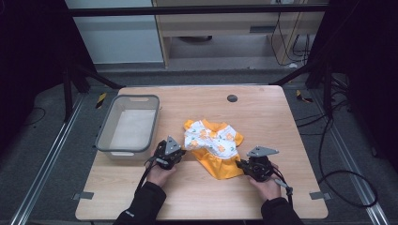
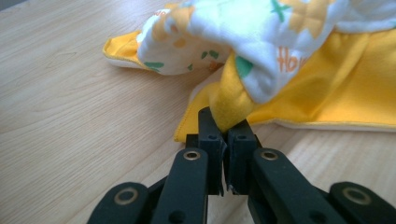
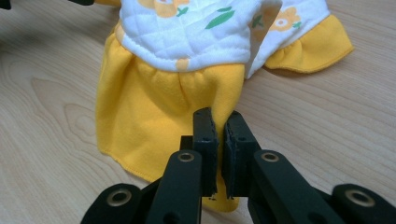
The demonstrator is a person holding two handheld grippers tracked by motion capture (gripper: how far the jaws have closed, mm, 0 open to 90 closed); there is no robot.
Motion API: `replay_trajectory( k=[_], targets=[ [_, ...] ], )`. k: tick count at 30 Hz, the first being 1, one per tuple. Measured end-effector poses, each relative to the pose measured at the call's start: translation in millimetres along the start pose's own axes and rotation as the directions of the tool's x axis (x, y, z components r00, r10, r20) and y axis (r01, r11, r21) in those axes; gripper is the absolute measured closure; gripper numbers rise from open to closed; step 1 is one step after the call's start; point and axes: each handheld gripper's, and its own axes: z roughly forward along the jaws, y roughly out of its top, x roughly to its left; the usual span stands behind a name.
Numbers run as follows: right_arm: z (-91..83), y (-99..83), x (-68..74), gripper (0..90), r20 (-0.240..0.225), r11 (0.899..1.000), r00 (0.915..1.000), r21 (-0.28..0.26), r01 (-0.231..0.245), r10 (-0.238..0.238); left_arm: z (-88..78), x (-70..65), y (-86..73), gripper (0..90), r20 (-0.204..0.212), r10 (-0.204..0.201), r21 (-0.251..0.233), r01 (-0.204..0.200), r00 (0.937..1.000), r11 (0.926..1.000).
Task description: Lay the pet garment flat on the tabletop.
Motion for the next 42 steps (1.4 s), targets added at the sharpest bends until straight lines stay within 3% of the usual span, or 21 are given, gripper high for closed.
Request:
replay_trajectory(
  k=[6, 12, 16, 19, 23, 26, 30, 31, 34, 38, 42],
  targets=[
    [-16.1, 0.7, 5.5, 85.6, -0.035, 0.999, 0.9993, -0.048, 0.011, -0.012, -40.9, 0.0, 6.3, 86.9, 0.048, -0.047, 0.004, 0.047, 0.9977, 0.9989],
    [-35.8, -5.8, 18.4, 85.7, -0.089, 0.996, 0.995, -0.086, 0.038, -0.045, -78.3, -13.5, 1.5, 86.8, 0.145, -0.09, 0.072, 0.081, 0.9853, 0.9942],
    [-37.6, -3.5, 23.7, 85.6, -0.108, 0.995, 0.9927, -0.094, 0.043, -0.054, -89.5, -16.3, -0.7, 86.7, 0.156, -0.132, 0.09, 0.119, 0.979, 0.9888],
    [-30.3, 2.3, 20.8, 85.3, -0.088, 0.996, 0.9953, -0.088, 0.032, -0.04, -77.8, -9.5, 3.8, 86.1, 0.123, -0.154, 0.116, 0.139, 0.9805, 0.9834],
    [-9.3, 8.5, 10.0, 85.0, -0.02, 0.998, 0.9998, -0.055, 0.001, -0.002, -41.5, -1.9, 11.0, 85.2, 0.066, -0.162, 0.152, 0.15, 0.9846, 0.9768],
    [6.1, 7.0, 1.1, 83.9, 0.044, 1.0, 0.999, -0.016, 0.008, -0.007, -16.8, 1.0, 14.4, 82.4, 0.031, -0.148, 0.141, 0.142, 0.9886, 0.9798],
    [15.1, 3.4, -3.6, 81.5, 0.085, 0.999, 0.9961, 0.023, 0.022, -0.024, 2.8, 4.9, 13.4, 71.6, -0.016, -0.122, 0.123, 0.123, 0.9924, 0.9848],
    [15.4, 2.5, -3.2, 80.7, 0.088, 0.999, 0.9958, 0.025, 0.022, -0.024, 4.1, 6.4, 12.2, 68.7, -0.017, -0.135, 0.121, 0.136, 0.9907, 0.9832],
    [12.9, 1.8, -2.8, 77.8, 0.085, 1.0, 0.996, 0.015, 0.028, -0.029, -1.2, 11.7, 7.2, 56.5, -0.029, -0.098, 0.105, 0.101, 0.9947, 0.9893],
    [3.9, 2.3, -1.8, 70.7, 0.073, 0.999, 0.9971, -0.028, 0.024, -0.022, -16.7, 19.8, -3.9, 51.0, -0.048, -0.098, 0.08, 0.101, 0.994, 0.9916],
    [-8.7, -2.0, 1.1, 67.0, 0.068, 0.998, 0.9966, -0.043, 0.049, -0.046, -23.3, 25.7, -13.3, 50.2, -0.055, -0.078, 0.079, 0.082, 0.9954, 0.9935]
  ],
)
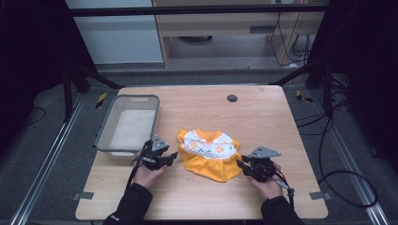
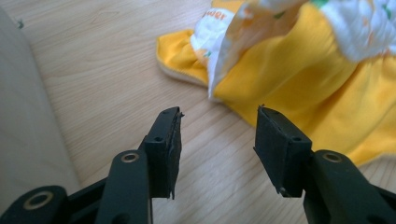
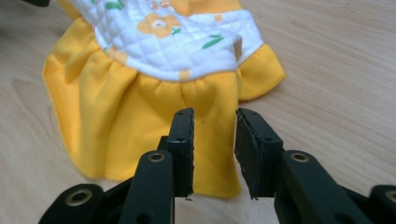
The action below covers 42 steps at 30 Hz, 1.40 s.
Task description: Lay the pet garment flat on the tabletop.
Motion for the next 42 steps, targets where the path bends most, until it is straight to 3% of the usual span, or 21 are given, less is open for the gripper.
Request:
replay_trajectory(
  k=[4, 13, 16, 18, 21, 24, 31, 35, 37, 40, 42],
  targets=[
    [-7.5, -7.2, -1.6, 65.5, -0.013, 1.0, 0.9999, 0.01, -0.007, 0.007, 8.4, -0.8, 1.3, 48.6, -0.007, 0.016, -0.01, -0.017, 0.9998, 0.9998],
    [-3.0, -8.7, -1.6, 66.2, -0.032, 0.999, 0.9993, 0.032, -0.019, 0.02, 36.4, -10.7, 6.0, 48.4, 0.001, 0.089, 0.007, -0.089, 0.9961, 0.996],
    [0.9, -8.3, -1.8, 68.5, -0.028, 0.999, 0.9994, 0.045, -0.017, 0.018, 40.0, -10.7, 7.5, 58.2, 0.001, 0.094, -0.009, -0.094, 0.9955, 0.9955],
    [3.9, -8.2, -2.0, 73.3, -0.033, 0.998, 0.9993, 0.056, -0.017, 0.019, 40.3, -10.3, 8.1, 70.0, -0.006, 0.083, -0.009, -0.084, 0.9965, 0.9965],
    [4.9, -7.6, -2.2, 84.5, -0.054, 0.997, 0.9981, 0.075, -0.027, 0.031, 36.5, -9.3, 8.3, 84.3, 0.032, 0.057, 0.0, -0.057, 0.9979, 0.9984],
    [2.9, -6.3, -1.6, 90.0, -0.078, 0.997, 0.9963, 0.075, -0.031, 0.037, 29.7, -11.8, 9.4, 86.6, 0.051, 0.067, 0.016, -0.068, 0.9964, 0.9976],
    [-6.9, -5.3, -1.8, 90.0, -0.091, 0.998, 0.9954, 0.05, -0.027, 0.032, 3.0, -10.8, 8.4, 87.5, 0.094, 0.014, 0.042, -0.018, 0.9955, 0.999],
    [-6.6, -9.5, -5.5, 69.0, -0.035, 1.0, 0.9992, 0.024, -0.019, 0.02, -13.2, -15.3, 2.4, 87.5, 0.119, 0.009, 0.072, -0.018, 0.9928, 0.9972],
    [-3.0, -12.0, -6.7, 64.4, -0.047, 0.999, 0.9985, 0.045, -0.026, 0.028, -19.6, -19.4, -1.8, 87.4, 0.126, 0.019, 0.088, -0.03, 0.9919, 0.9957],
    [3.6, -13.8, -5.6, 64.4, -0.046, 0.997, 0.9989, 0.075, -0.011, 0.014, -25.9, -24.3, -6.5, 87.3, 0.136, 0.024, 0.102, -0.038, 0.9904, 0.994],
    [6.7, -13.0, -4.8, 69.3, -0.052, 0.996, 0.9986, 0.092, -0.008, 0.013, -27.9, -26.7, -9.2, 87.2, 0.136, 0.019, 0.113, -0.034, 0.9905, 0.9931]
  ],
)
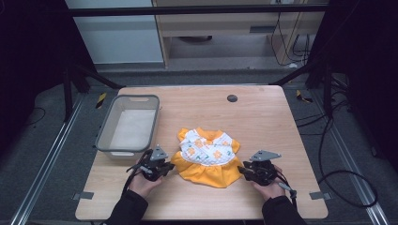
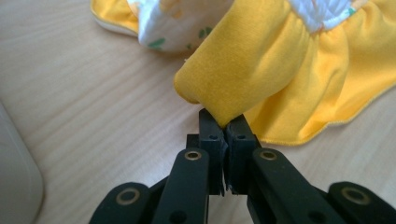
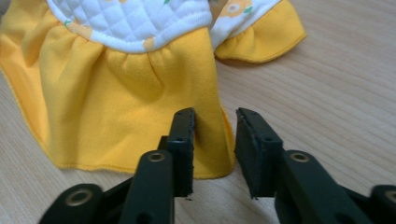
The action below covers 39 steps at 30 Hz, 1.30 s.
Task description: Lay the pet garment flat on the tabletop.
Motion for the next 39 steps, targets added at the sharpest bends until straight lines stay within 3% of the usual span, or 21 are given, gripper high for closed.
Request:
replay_trajectory(
  k=[5, 7, 10, 13, 16, 18, 20, 23, 25, 28, 34, 39],
  targets=[
    [0.9, 2.1, 4.0, 86.4, -0.036, 0.999, 0.9993, 0.041, 0.002, 0.0, -5.2, -4.7, -5.7, 87.1, 0.019, -0.023, 0.021, 0.023, 0.9995, 0.9995],
    [-5.9, 4.5, 5.2, 86.9, -0.056, 1.0, 0.9984, 0.02, 0.011, -0.01, -14.1, -7.7, -7.0, 87.1, 0.025, -0.026, 0.015, 0.026, 0.9993, 0.9996],
    [-22.2, 6.5, 9.3, 86.9, -0.116, 1.0, 0.993, -0.022, -0.022, 0.02, -31.1, -13.3, -11.7, 87.1, 0.038, -0.04, 0.009, 0.039, 0.9985, 0.9992],
    [-36.0, 3.0, 14.1, 86.4, -0.158, 0.999, 0.9872, -0.042, -0.03, 0.023, -41.1, -21.5, -21.8, 86.8, 0.049, -0.057, 0.044, 0.055, 0.9972, 0.9975],
    [-39.0, -4.9, 19.9, 85.0, -0.159, 1.0, 0.987, -0.009, -0.023, 0.021, -37.4, -30.0, -33.1, 86.2, 0.052, -0.072, 0.078, 0.068, 0.9961, 0.9946],
    [-34.7, -9.9, 21.4, 83.7, -0.141, 0.999, 0.9898, 0.034, -0.017, 0.022, -29.9, -32.1, -37.4, 83.4, 0.032, -0.063, 0.082, 0.06, 0.9975, 0.9948],
    [-29.4, -12.4, 21.4, 78.5, -0.105, 0.998, 0.9944, 0.057, -0.002, 0.008, -24.4, -30.7, -39.3, 70.0, -0.003, -0.05, 0.064, 0.05, 0.9988, 0.9967],
    [-27.1, -13.2, 20.7, 71.5, -0.089, 0.998, 0.996, 0.06, 0.001, 0.004, -23.5, -28.5, -41.8, 57.3, -0.013, -0.063, 0.028, 0.063, 0.9979, 0.9976],
    [-29.2, -12.9, 20.6, 67.9, -0.089, 1.0, 0.996, 0.027, 0.003, 0.0, -28.4, -28.3, -42.3, 47.4, -0.005, -0.059, -0.003, 0.059, 0.9983, 0.9983],
    [-36.4, -10.7, 19.8, 64.1, -0.09, 0.999, 0.9959, -0.034, 0.0, -0.003, -40.8, -31.3, -42.1, 41.4, 0.0, -0.05, -0.076, 0.05, 0.9988, 0.9958],
    [-44.7, -4.3, 18.0, 64.2, -0.083, 0.992, 0.9965, -0.123, -0.007, -0.004, -60.4, -32.0, -31.0, 41.1, -0.019, -0.022, -0.203, 0.018, 0.9996, 0.9791],
    [-42.3, 6.6, 21.6, 73.7, -0.085, 0.984, 0.9962, -0.177, 0.0, -0.016, -56.9, -31.3, -10.0, 51.4, -0.019, -0.011, -0.249, 0.006, 0.9998, 0.9685]
  ],
)
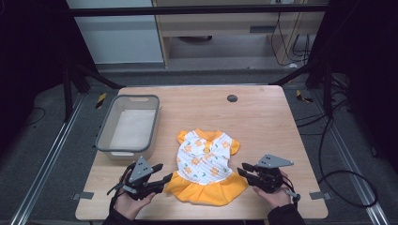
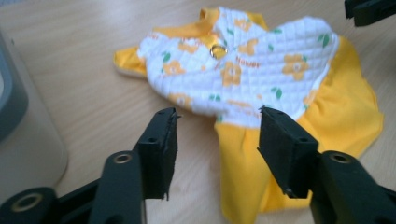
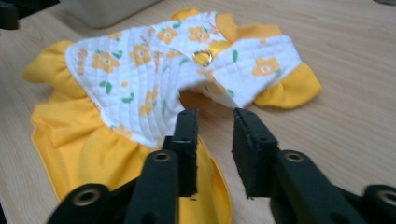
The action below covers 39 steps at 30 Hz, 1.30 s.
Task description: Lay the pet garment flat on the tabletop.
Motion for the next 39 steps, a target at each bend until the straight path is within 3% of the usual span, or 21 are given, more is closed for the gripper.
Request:
replay_trajectory(
  k=[3, 6, 8, 11, 16, 18, 23, 26, 29, 32, 36, 39],
  targets=[
    [7.7, 8.9, 4.8, 81.1, -0.008, 1.0, 0.9998, -0.023, 0.018, -0.018, 18.2, -5.1, 10.7, 63.7, 0.039, 0.015, 0.011, -0.015, 0.9991, 0.9998],
    [21.1, 17.3, 6.7, 86.5, -0.008, 0.999, 0.9996, -0.028, 0.027, -0.028, 42.1, -11.9, 17.0, 69.2, 0.078, 0.037, 0.058, -0.042, 0.9962, 0.9974],
    [31.9, 21.9, 6.0, 87.3, -0.012, 0.999, 0.9997, -0.03, 0.022, -0.022, 56.4, -13.5, 16.4, 70.4, 0.085, 0.053, 0.103, -0.062, 0.995, 0.9927],
    [46.6, 25.7, 5.8, 86.9, -0.029, 0.999, 0.9994, -0.028, 0.019, -0.02, 69.3, -10.4, 8.7, 71.1, 0.071, 0.074, 0.186, -0.086, 0.9948, 0.9789],
    [59.6, 21.1, 12.8, 86.0, -0.05, 0.997, 0.9971, 0.048, 0.06, -0.057, 66.3, -2.9, -8.9, 70.9, 0.088, 0.038, 0.233, -0.058, 0.9954, 0.9707],
    [60.9, 15.8, 14.8, 85.6, -0.05, 0.995, 0.9974, 0.085, 0.055, -0.051, 63.2, -2.8, -14.4, 70.1, 0.097, 0.029, 0.239, -0.051, 0.9948, 0.9697],
    [62.1, 4.8, 16.6, 83.6, -0.048, 0.987, 0.9976, 0.153, 0.057, -0.05, 61.0, -7.0, -19.9, 66.9, 0.117, 0.027, 0.228, -0.053, 0.9928, 0.9722],
    [62.5, 5.0, 15.6, 80.1, -0.045, 0.987, 0.998, 0.151, 0.051, -0.045, 60.5, -5.7, -16.4, 63.0, 0.113, 0.024, 0.199, -0.046, 0.9933, 0.9789],
    [58.4, 13.1, 10.1, 73.3, -0.021, 0.993, 0.9983, 0.106, 0.057, -0.055, 57.4, 4.7, -1.3, 59.1, 0.066, 0.026, 0.145, -0.035, 0.9975, 0.9888],
    [56.5, 25.5, -3.3, 63.0, 0.025, 0.998, 0.9995, 0.06, 0.019, -0.02, 61.7, 19.5, 20.2, 54.6, 0.0, 0.03, 0.096, -0.03, 0.9996, 0.9949],
    [67.4, 38.3, -27.1, 55.6, 0.093, 0.999, 0.9956, 0.04, 0.004, -0.007, 81.9, 38.5, 43.6, 52.4, -0.093, 0.044, 0.076, -0.037, 0.9947, 0.9964],
    [83.1, 41.9, -42.6, 54.7, 0.127, 0.998, 0.9918, 0.063, -0.016, 0.008, 104.3, 50.1, 51.2, 51.3, -0.152, 0.038, 0.089, -0.025, 0.9876, 0.9958]
  ],
)
